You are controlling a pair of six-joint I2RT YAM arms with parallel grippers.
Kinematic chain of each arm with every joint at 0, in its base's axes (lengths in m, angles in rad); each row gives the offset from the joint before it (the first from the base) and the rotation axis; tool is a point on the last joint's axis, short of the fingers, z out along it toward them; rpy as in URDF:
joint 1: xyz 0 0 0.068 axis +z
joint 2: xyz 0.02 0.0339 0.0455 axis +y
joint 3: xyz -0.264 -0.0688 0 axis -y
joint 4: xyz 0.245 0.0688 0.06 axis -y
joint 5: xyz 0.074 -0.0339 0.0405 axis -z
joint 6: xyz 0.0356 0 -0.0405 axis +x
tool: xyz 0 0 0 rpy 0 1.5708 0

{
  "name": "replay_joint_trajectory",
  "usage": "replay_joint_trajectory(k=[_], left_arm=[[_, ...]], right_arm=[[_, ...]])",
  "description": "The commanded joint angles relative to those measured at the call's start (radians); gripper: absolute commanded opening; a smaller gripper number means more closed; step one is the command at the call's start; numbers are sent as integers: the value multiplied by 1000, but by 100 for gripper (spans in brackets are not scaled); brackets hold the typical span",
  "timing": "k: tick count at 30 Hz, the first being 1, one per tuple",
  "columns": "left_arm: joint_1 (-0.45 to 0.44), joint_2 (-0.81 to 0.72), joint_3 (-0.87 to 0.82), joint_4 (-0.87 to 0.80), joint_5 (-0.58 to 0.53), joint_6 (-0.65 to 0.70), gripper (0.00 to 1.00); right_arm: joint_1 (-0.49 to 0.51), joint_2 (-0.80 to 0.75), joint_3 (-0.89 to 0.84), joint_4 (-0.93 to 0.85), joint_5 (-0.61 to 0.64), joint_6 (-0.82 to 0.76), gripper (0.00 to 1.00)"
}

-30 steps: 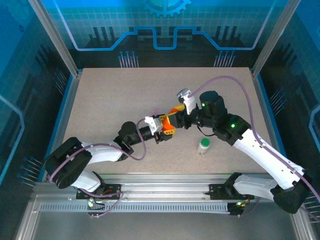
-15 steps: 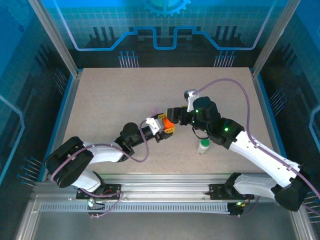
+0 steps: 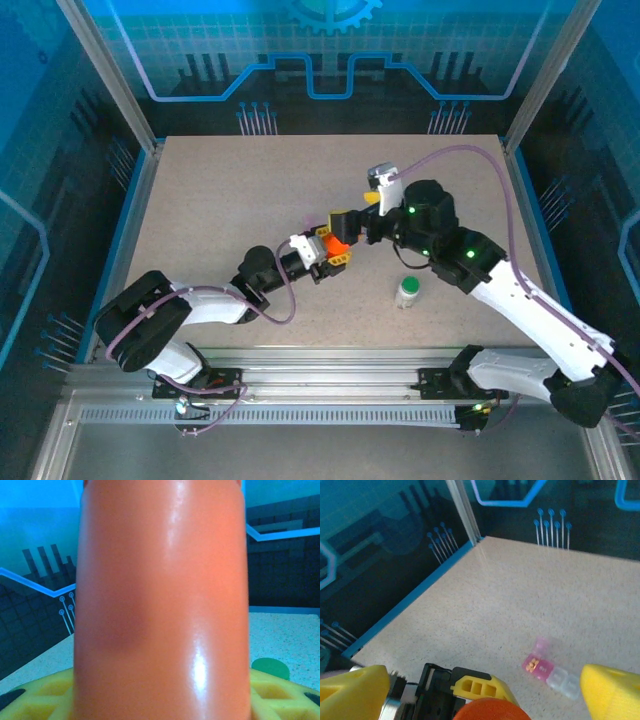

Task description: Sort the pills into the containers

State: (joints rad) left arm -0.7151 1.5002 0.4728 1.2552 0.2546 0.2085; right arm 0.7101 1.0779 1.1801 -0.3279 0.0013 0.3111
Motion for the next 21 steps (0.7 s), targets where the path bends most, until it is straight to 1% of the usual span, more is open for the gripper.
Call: replay_joint_trajectory(k=[1,3,4,7,9,12,15,19,21], left_arm=[[34,0,-16,91,105,-87,0],[61,5,-28,146,176,-134,0],[69,-1,-29,146,209,-141,0],[73,-15,-34,145,281,-132,0],[75,-21,-35,145,307,-133,0],[76,-26,-37,145,338,-133,0],[77,-25,-39,146,356,-132,0],[77,-26,-36,145,369,-135,0],[77,-26,-34,145,374,-137,0]], right_arm=[[-65,-82,-31,72,-243,-261,95],[-113,-121,-95,129,-381,-380,92],[-140,-140,-128,160,-438,-431,90],[-217,-146,-176,197,-589,-516,83],[-246,-129,-180,194,-692,-557,82],[-254,-83,-174,169,-835,-647,83],[-253,-24,-132,101,-927,-716,84],[-253,36,-79,17,-984,-779,82],[-253,61,-53,-24,-996,-803,80]])
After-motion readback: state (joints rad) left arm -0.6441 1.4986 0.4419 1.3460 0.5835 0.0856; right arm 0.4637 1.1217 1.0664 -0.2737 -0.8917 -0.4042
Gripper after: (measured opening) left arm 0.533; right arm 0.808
